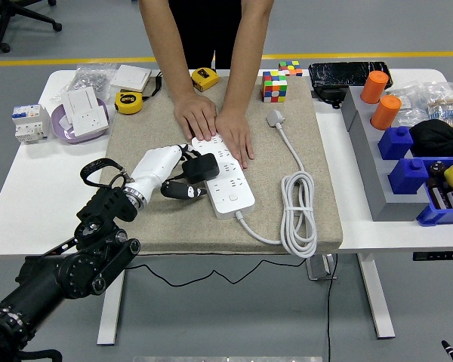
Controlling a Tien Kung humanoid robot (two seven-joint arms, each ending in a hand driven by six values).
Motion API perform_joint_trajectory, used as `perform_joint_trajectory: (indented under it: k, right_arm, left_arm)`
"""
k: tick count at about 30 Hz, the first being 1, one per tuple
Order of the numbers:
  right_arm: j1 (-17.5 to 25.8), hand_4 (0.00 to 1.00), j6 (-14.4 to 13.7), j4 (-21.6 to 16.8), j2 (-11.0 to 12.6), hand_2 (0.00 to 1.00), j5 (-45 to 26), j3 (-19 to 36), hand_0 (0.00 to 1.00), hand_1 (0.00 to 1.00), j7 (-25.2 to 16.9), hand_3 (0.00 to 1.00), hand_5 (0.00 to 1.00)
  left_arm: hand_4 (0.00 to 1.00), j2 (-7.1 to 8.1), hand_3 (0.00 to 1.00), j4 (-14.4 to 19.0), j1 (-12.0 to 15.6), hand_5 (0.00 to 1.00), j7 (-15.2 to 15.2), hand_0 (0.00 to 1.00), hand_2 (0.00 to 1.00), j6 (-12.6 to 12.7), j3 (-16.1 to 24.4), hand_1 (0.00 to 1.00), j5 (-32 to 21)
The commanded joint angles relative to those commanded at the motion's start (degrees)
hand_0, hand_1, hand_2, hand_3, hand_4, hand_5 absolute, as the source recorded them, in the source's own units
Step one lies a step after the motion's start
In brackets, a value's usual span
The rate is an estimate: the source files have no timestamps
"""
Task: Pick up the plug,place it near the board,insert it into the board,press the button
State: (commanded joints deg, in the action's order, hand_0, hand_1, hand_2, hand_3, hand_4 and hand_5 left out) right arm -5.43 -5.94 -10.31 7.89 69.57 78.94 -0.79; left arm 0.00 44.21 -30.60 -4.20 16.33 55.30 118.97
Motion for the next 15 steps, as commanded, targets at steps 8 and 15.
perform_joint_trajectory:
  k: [8, 15]
  right_arm:
    - [0.0, 0.998, 0.0, 0.0, 0.1, 0.751, 0.1, -0.1, 0.757, 0.765, 0.0, 0.795, 0.941]
    - [0.0, 0.998, 0.0, 0.0, 0.1, 0.751, 0.2, -0.3, 0.757, 0.765, 0.1, 0.795, 0.941]
  left_arm:
    - [0.998, 0.0, 0.692, -0.3, -0.7, 0.233, -1.1, 0.629, 0.647, -0.4, -0.4, 0.668, -6.5]
    - [0.998, 0.0, 0.699, -1.0, -0.9, 0.252, -1.4, 0.64, 0.654, -1.1, -1.2, 0.671, -11.8]
